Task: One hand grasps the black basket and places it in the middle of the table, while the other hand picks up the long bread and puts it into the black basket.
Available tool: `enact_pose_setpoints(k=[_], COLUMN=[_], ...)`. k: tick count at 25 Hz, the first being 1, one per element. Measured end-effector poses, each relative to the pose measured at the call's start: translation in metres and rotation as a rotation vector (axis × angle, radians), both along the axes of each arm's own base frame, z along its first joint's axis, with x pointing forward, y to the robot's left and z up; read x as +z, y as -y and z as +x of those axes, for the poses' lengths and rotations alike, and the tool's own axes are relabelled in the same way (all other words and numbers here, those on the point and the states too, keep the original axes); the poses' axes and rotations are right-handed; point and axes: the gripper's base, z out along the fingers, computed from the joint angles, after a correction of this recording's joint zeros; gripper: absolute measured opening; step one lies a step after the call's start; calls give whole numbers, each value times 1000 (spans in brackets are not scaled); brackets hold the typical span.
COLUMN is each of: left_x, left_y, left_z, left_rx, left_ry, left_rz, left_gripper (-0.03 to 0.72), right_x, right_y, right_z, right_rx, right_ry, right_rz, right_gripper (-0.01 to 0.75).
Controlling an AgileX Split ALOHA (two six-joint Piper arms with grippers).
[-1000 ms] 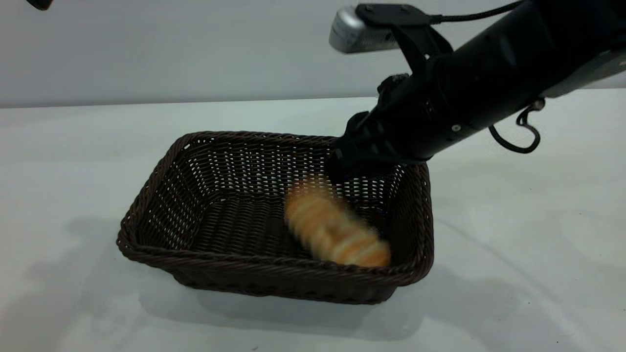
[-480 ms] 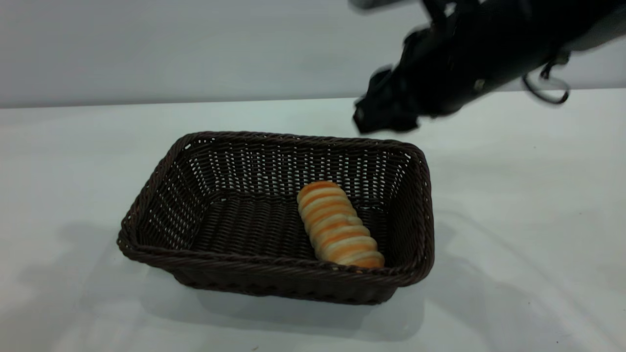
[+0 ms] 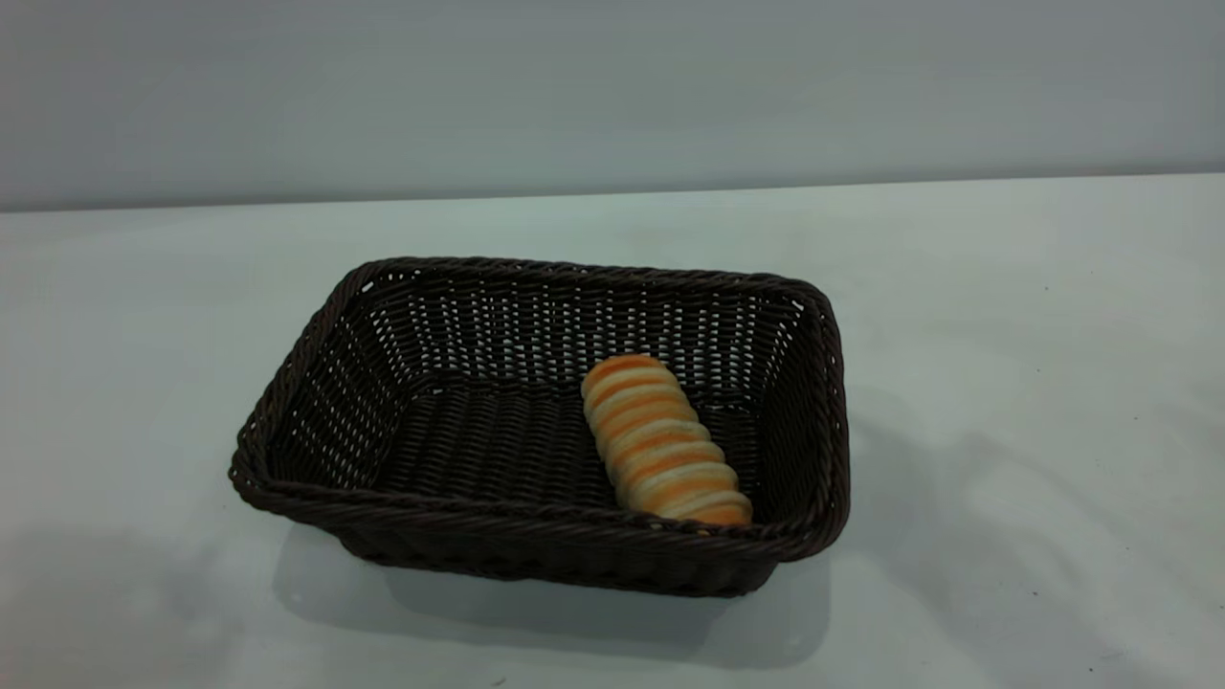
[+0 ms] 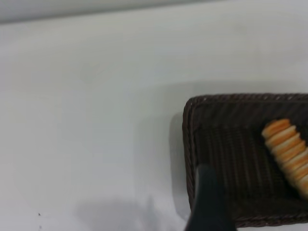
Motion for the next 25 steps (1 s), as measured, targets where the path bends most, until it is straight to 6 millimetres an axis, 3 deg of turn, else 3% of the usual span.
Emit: enact_pose_setpoints(k=[7,13,18,22,25], left_x=[19,25,29,34,38], left_y=[-9,-17,-23,-27,-30], left_z=[-42,-74,-101,-120,-133], left_rx=[2,17,30,35,43], left_ry=[36,5,-13,34,72], left_rz=[-12,-22,-31,-49,-68], left_gripper=[571,571,571,571,571], right_x=[21,33,12,-8,-15], right_y=[-3,-24,-24,-9,5], right_z=[-37,-76,-109,-119,-120], right_rx=[209,649,969,895,720], right_ry=[61,81,-178,-498,-650], right_rz=[133,204,29,-85,-175], right_gripper=[237,237,237,237,237])
